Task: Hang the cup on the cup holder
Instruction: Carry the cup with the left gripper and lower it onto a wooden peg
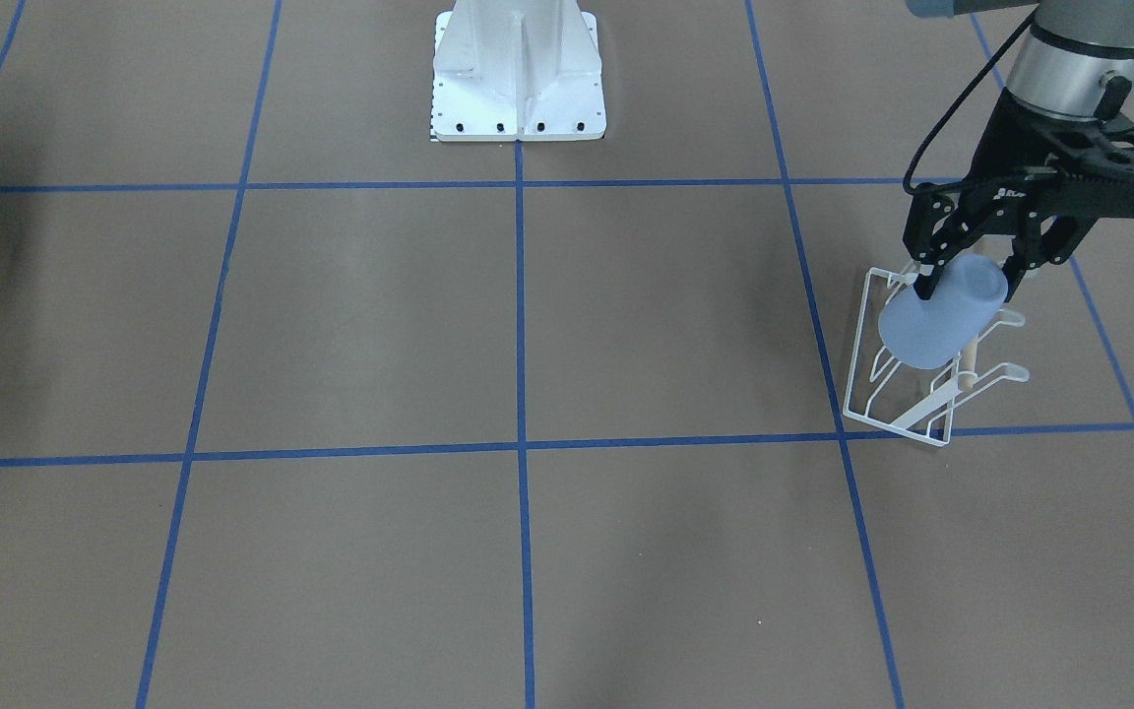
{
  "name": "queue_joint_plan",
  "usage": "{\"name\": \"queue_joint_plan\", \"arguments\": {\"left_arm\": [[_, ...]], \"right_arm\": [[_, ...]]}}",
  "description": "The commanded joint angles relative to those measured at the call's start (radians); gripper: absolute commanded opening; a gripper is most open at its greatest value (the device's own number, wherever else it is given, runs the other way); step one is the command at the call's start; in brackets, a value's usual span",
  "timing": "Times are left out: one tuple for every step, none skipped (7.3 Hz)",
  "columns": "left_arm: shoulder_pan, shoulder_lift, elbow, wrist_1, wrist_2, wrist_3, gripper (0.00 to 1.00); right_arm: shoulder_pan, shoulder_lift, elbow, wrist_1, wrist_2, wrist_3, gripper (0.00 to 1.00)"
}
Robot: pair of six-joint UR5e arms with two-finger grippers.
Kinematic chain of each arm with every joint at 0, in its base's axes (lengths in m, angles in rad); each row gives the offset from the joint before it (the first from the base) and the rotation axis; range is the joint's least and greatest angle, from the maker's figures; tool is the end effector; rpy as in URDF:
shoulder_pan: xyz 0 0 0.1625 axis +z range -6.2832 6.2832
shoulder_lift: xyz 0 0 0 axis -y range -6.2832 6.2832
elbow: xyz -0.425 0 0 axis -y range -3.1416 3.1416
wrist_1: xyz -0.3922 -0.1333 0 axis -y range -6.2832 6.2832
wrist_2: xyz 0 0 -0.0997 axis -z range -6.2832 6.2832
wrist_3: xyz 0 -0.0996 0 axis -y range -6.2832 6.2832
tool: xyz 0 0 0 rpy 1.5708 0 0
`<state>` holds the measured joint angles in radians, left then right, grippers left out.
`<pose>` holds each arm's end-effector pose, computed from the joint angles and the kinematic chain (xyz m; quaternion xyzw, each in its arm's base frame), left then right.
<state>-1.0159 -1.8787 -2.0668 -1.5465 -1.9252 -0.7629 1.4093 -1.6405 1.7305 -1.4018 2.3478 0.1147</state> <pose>0.1993 -0.5089 0.2814 0.1959 0.3579 -0.0279 0.9125 -0.0138 -0.4796 0.5943 0.0667 -0.3885 -0.0704 0.9163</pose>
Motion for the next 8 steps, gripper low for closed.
{"name": "queue_joint_plan", "arguments": {"left_arm": [[0.014,0.004,0.007,0.000,0.011,0.000,0.00],[0.029,0.006,0.010,0.000,0.012,0.000,0.00],[0.034,0.007,0.022,0.000,0.011,0.000,0.00],[0.036,0.029,0.025,-0.007,0.011,0.000,0.00],[0.037,0.032,0.025,-0.007,0.011,0.002,0.00],[0.039,0.036,0.028,-0.006,0.011,0.037,0.00],[0.040,0.046,0.033,-0.009,0.009,0.049,0.00],[0.045,0.046,0.045,-0.012,0.009,0.050,0.00]], "right_arm": [[0.000,-0.001,0.001,0.000,0.007,0.005,1.00],[0.000,0.001,0.003,0.000,0.007,0.005,1.00],[0.000,0.004,0.003,0.000,0.008,0.006,1.00],[0.000,0.004,0.001,0.000,0.007,0.006,1.00],[0.000,0.007,0.001,0.000,0.007,0.006,1.00],[0.000,0.007,0.001,0.000,0.007,0.006,1.00],[0.000,0.008,0.001,0.000,0.007,0.006,1.00],[0.000,0.008,0.001,0.000,0.007,0.005,1.00]]}}
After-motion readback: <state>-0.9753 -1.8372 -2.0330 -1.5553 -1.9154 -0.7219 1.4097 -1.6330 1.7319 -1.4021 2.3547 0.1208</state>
